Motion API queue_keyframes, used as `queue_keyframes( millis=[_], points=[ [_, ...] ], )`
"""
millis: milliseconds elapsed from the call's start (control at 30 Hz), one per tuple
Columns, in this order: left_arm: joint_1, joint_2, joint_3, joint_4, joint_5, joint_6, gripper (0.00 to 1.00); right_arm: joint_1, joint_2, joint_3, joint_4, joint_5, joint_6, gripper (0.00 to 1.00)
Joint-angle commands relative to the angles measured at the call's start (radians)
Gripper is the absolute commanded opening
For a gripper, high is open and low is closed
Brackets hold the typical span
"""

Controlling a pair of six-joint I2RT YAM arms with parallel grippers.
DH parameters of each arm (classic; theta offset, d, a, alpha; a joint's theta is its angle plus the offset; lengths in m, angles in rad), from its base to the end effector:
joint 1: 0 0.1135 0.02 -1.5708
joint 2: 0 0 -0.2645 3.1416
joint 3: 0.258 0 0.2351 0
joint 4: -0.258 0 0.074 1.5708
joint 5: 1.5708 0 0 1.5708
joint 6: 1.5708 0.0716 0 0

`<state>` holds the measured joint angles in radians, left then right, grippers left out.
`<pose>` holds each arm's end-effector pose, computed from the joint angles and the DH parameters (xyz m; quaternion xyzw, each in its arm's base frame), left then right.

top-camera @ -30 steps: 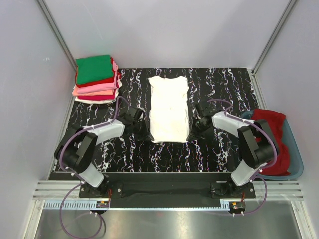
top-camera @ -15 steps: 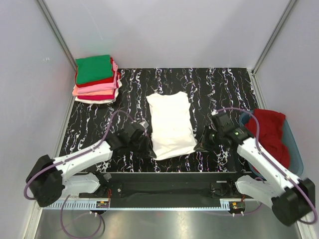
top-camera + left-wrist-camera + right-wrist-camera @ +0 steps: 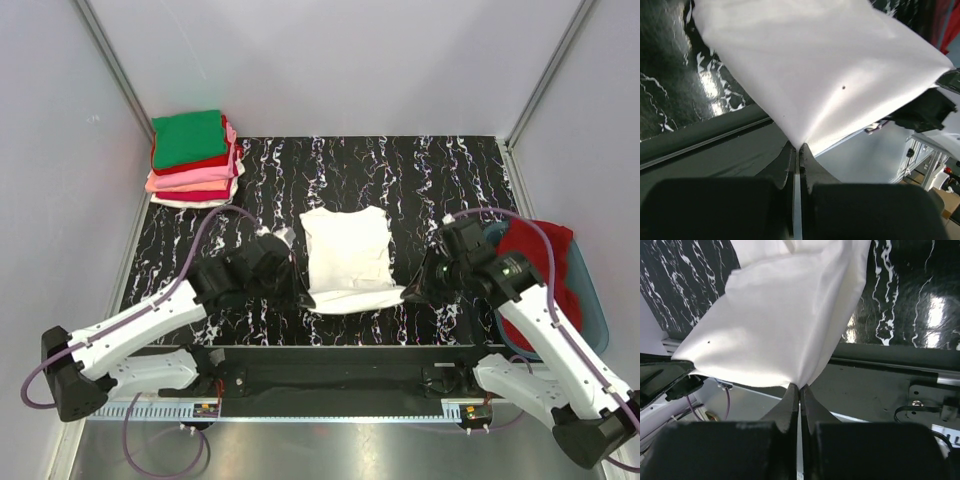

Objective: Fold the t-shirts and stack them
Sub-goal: Fold the tshirt

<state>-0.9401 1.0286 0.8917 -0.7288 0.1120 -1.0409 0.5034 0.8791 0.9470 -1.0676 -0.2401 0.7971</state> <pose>0.1179 -0.1751 0.2579 -0.0279 0.9368 -0.3171 0.1451 0.1246 0.0881 0.2717 0.1060 0.9473 0.2608 0.1530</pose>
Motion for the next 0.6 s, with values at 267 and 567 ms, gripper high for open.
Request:
queue_keyframes(
  millis=[267, 567],
  points=[
    [0.175, 0.191, 0.331, -0.15, 0.017, 0.209, 0.02, -0.003, 0.276, 0.351, -0.04, 0.223, -0.168, 0.0],
    [0.328, 0.347, 0.424, -0.136, 0.156, 0.303, 0.02, -0.115, 0.478, 0.475, 0.024, 0.167, -0.282, 0.0]
  ],
)
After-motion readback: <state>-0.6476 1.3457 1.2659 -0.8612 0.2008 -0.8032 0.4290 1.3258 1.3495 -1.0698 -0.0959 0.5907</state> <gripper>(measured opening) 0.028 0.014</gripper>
